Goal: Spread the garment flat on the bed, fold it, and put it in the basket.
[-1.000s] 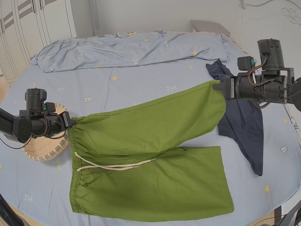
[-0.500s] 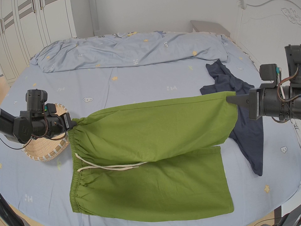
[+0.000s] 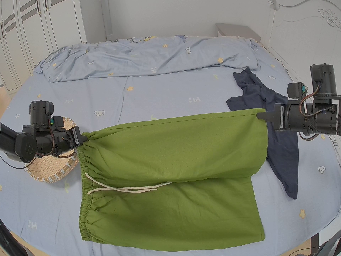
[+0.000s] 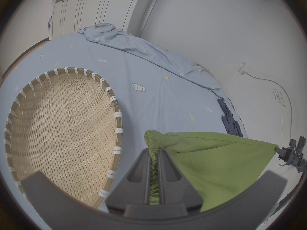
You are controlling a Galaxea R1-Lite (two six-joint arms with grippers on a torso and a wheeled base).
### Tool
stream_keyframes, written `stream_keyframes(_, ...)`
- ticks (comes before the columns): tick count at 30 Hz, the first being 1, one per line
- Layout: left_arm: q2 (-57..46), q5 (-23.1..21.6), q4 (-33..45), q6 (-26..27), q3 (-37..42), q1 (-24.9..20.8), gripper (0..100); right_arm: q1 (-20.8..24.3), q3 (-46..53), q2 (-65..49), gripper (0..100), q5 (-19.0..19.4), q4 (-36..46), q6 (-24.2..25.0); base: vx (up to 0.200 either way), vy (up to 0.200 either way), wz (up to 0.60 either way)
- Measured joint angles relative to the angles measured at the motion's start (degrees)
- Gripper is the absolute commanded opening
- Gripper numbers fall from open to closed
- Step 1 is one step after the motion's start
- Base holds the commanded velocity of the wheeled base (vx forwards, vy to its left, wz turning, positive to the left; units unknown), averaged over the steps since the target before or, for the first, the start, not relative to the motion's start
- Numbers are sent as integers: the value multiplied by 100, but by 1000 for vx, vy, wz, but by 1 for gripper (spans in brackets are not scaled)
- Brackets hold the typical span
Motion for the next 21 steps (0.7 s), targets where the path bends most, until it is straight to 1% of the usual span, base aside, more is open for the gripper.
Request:
stream_keyframes(6,52,9,-238,-7,6,9,0,-94,-240,603,0,7,-424,-33,0,0,0)
stream_keyframes(16,383,35,-752,4,-40,44,0,-279,-1532,2011,0,-33,-653,-305,0,0,0)
stream_keyframes(21,603,41,-844,79,-176,61,0,-386,-2057,2684,0,-50,-998,-463,0,0,0)
